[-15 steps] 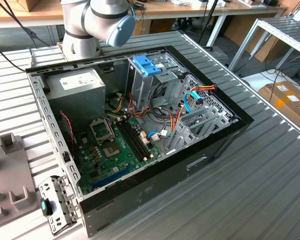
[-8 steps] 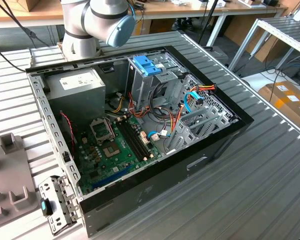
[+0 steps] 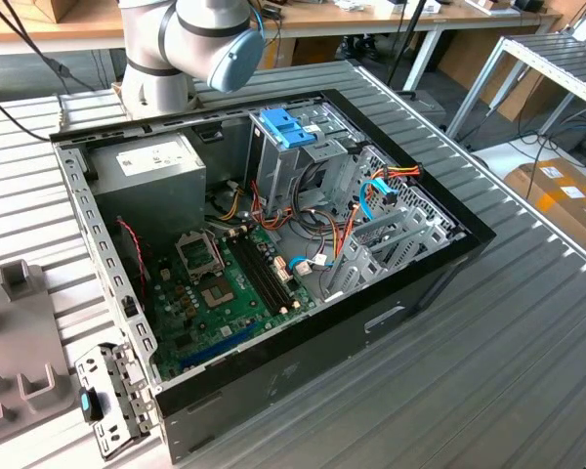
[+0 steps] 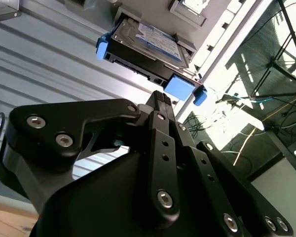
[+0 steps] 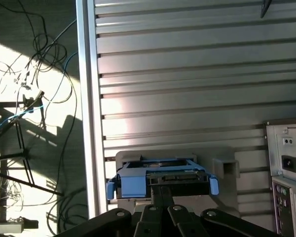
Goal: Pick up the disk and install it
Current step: 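Reach for the disk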
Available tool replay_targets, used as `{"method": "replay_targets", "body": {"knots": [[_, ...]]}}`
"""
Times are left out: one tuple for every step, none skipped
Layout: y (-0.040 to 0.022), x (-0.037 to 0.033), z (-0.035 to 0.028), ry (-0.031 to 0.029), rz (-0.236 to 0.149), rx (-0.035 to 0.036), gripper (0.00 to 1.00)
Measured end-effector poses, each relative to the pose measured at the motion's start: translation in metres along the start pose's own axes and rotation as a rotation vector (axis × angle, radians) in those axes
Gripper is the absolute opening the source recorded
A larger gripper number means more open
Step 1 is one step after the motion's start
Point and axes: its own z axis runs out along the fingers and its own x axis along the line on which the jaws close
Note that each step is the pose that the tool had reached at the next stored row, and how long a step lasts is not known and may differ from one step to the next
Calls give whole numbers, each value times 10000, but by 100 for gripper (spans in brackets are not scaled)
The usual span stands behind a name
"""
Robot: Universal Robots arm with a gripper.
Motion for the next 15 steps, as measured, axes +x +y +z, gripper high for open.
{"method": "replay_targets", "body": {"knots": [[0,0,1,39,3,3,11],[0,0,0,89,4,8,11],[0,0,0,93,4,9,11],[0,0,-1,94,4,9,11],[0,0,0,93,4,9,11],[0,0,0,93,4,10,11],[-1,3,1,93,4,10,11],[-1,11,3,93,4,10,11],[-2,19,6,93,4,10,11],[-3,29,11,93,4,10,11],[-4,35,18,92,3,9,11],[-5,44,27,95,3,10,11],[-6,51,35,100,4,11,11],[-7,59,50,107,2,12,11],[-9,70,69,120,0,15,11]]}}
